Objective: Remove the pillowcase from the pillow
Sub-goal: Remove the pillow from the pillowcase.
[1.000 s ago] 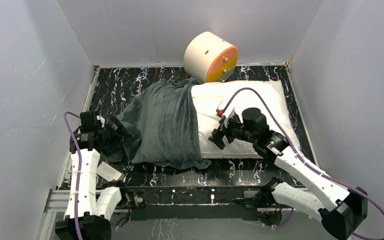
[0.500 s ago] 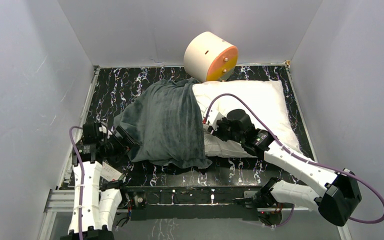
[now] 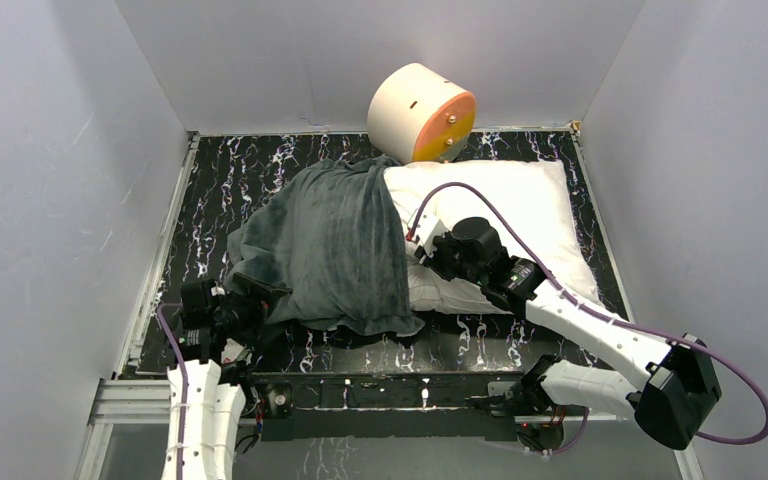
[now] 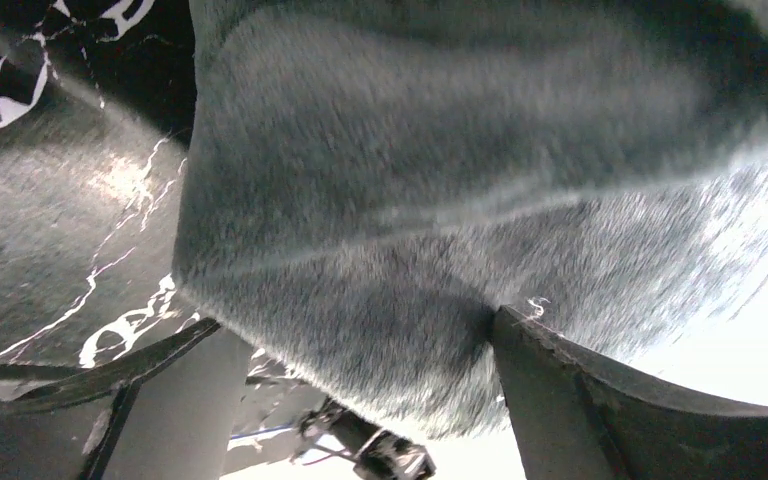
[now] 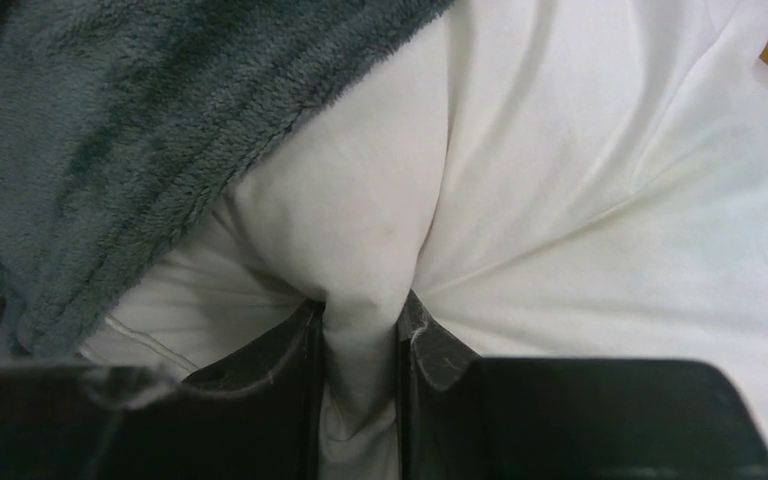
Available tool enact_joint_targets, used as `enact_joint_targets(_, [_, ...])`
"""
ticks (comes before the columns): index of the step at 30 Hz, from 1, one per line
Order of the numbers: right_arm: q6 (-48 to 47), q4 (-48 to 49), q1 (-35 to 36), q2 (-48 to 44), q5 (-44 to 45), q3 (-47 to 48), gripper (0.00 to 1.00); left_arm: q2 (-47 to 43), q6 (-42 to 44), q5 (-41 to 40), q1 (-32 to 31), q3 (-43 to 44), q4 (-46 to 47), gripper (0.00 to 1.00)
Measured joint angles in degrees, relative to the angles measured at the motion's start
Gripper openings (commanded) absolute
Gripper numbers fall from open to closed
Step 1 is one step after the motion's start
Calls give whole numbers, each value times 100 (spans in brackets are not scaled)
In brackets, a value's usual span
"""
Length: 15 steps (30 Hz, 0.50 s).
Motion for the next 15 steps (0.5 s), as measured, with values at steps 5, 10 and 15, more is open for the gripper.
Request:
enact_joint_targets(5, [98,7,-2,9,-11,0,32,146,-831,-216,-2,-269,737,28])
enact_joint_targets(10, [181,66,0,-4,85,-22,26,560,-708,-516,-39,-192,1161,0])
enact_joint_targets(15, [256,367,33,-28,302,-205,19,1078,184,-1207,-70,798,693,0])
